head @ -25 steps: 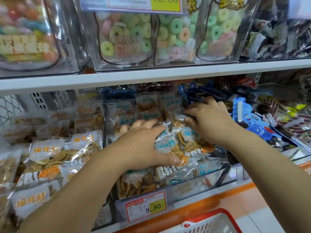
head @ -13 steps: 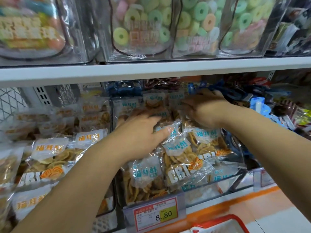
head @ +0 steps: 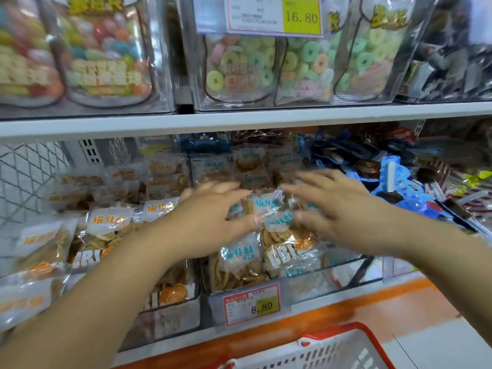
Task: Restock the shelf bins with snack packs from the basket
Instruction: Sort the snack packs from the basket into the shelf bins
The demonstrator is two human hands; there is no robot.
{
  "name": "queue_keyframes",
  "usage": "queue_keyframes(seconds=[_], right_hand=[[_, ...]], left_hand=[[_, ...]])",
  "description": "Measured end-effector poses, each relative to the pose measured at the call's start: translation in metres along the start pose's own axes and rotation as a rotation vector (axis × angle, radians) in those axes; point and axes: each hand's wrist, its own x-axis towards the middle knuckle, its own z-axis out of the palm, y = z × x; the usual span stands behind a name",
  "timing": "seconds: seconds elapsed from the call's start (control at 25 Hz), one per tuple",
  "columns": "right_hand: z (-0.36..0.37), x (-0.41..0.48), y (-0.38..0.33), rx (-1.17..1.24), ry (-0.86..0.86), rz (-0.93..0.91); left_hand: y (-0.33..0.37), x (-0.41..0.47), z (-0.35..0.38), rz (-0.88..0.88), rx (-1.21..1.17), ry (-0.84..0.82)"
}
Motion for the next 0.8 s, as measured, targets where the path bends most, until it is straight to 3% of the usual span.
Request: queue_keyframes(seconds=[0.08, 0.32, 0.48, 0.68, 0.8], right_hand=[[0.010, -0.023, -0.002, 0.026, -0.069, -0.015], [0.036, -0.029, -0.010, 0.011, 0.041, -0.065], [0.021, -0.030, -0.011, 0.249, 0.168, 0.065], [0.028, -0.035, -0.017, 0.357, 0.058, 0.127], [0.020, -0.036, -0.015, 0.511, 0.131, 0.223]], left_hand=[[0.003, -0.011, 0.000, 0.015, 0.011, -0.042], [0.022, -0.031, 0.014, 0.025, 0.060, 0.003], [0.029, -0.042, 0.025, 0.014, 0.022, 0.092], [0.023, -0.054, 0.020, -0.008, 0.013, 0.123], [0.015, -0.070, 0.016, -0.051, -0.031, 0.193]])
